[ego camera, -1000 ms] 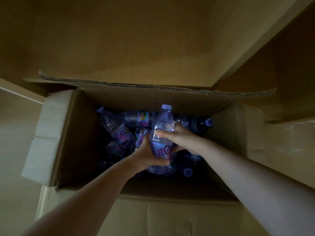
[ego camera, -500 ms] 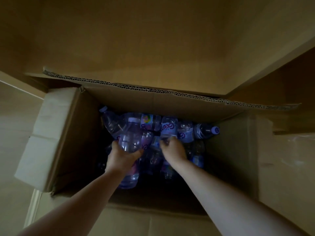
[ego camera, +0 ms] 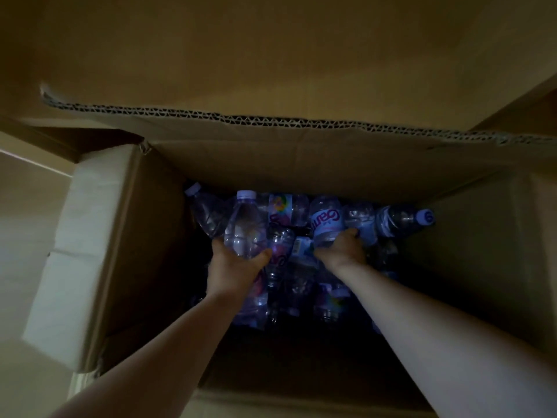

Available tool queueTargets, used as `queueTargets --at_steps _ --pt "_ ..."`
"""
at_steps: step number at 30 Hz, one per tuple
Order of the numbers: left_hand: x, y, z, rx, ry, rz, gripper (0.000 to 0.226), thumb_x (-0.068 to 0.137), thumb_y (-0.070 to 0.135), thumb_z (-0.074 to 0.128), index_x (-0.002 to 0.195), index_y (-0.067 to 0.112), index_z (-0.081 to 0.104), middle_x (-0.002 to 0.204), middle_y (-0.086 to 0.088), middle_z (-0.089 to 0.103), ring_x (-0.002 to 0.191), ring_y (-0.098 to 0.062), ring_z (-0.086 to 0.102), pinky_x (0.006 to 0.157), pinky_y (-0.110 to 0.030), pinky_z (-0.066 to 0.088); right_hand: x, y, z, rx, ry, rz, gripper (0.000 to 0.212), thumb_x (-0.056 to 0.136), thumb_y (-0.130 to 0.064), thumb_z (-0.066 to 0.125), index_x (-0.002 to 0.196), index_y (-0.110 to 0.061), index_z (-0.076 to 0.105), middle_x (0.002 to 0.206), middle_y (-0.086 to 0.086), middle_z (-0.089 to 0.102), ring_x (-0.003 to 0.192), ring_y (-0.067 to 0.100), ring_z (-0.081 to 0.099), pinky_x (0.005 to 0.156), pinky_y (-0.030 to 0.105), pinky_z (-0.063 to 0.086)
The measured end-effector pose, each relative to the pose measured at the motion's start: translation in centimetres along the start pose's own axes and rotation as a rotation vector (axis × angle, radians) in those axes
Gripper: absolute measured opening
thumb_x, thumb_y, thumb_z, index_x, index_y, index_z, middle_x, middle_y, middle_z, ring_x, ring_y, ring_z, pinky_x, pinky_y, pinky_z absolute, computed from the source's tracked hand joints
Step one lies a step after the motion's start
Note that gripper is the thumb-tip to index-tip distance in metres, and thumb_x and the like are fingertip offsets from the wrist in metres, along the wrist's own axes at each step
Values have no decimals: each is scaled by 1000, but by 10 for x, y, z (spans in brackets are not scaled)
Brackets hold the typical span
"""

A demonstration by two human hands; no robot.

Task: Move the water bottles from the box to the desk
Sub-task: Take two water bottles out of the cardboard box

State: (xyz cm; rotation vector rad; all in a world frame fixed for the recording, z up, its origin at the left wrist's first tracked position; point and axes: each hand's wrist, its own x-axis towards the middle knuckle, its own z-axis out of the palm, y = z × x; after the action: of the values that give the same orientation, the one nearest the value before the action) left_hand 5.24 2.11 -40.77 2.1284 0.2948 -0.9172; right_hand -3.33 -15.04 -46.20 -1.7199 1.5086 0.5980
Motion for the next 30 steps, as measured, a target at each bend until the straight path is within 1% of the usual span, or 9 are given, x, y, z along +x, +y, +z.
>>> queueTargets --at_steps 5,7,9,16,20,23,25,27,30 --pt "-9 5 -8 29 -15 -12 80 69 33 83 132 18 35 115 -8 59 98 -27 63 82 -39 54 -16 24 -66 -222 -416 -188 70 72 -24 83 130 -6 47 123 12 59 108 27 60 87 34 50" --pt "-14 8 -9 108 -45 -6 76 73 33 80 134 19 35 114 -10 56 95 -27 62 65 -29 49 -27 24 -84 -477 -591 -255 74 72 -19 83 135 -8 45 126 13 59 110 32 61 90 40 52" --pt "-16 8 -9 128 -49 -4 76 73 33 80 133 18 36 114 -9 54 96 -28 61 65 -29 48 -38 15 -85 -815 -696 -350 83 75 -17 79 145 -21 34 139 6 49 120 31 54 99 43 48" --pt "-13 -1 -4 79 -30 19 71 67 35 84 120 25 38 99 3 59 89 -19 63 77 -39 55 -49 -18 -35 -1342 -474 -801 51 100 -26 41 150 -27 30 158 9 24 146 30 16 119 49 4" --pt "-8 -11 -3 84 -31 10 66 68 33 84 114 26 38 103 0 61 91 -20 63 79 -39 54 -44 -16 -11 -1475 -304 -994 47 100 -21 45 145 -30 39 158 7 22 148 27 8 120 50 -4" --pt "-7 -16 -5 96 -32 -13 73 67 36 84 122 23 38 111 -3 61 96 -24 63 81 -38 52 -39 11 -15 -1262 -174 -969 60 93 -13 54 148 -30 34 162 8 -1 148 32 -4 119 54 2" --pt "-7 -19 -5 103 -25 -23 80 67 36 84 129 18 36 116 -8 60 99 -27 62 84 -39 52 -41 34 -20 -952 -7 -861 71 89 -6 56 150 -25 25 159 7 1 146 33 8 116 48 19" --pt "-7 -20 -4 103 -20 -22 83 68 34 84 132 15 34 119 -10 59 101 -27 61 82 -36 50 -46 52 -17 -548 121 -602 63 91 -8 56 146 -16 27 149 12 18 134 32 35 104 37 38" --pt "-6 -22 -4 105 -28 -31 82 69 34 83 132 16 33 118 -8 58 99 -26 61 78 -35 49 -43 57 -6 30 -78 -150 34 101 -23 48 126 -1 48 129 20 55 113 32 58 92 34 46"
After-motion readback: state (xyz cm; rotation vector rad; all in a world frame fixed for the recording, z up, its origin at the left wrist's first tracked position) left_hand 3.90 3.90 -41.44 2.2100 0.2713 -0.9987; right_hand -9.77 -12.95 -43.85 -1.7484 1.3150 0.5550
